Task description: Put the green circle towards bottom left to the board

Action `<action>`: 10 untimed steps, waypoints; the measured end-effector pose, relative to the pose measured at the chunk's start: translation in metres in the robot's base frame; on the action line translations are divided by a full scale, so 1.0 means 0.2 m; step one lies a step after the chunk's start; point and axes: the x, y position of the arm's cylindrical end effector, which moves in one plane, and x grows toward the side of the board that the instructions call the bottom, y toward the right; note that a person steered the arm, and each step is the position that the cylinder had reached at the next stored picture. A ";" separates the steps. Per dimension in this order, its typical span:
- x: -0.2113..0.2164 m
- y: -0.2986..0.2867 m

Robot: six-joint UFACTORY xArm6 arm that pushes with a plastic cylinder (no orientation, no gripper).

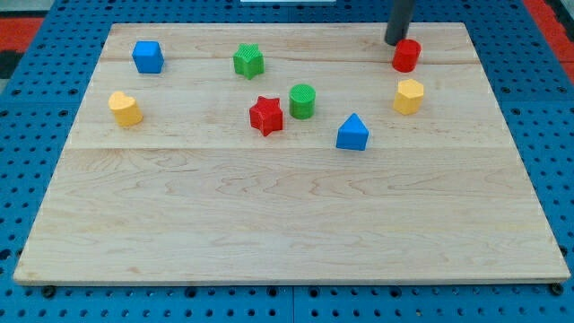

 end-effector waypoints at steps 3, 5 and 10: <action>-0.02 -0.26; 0.17 -0.31; 0.77 -0.28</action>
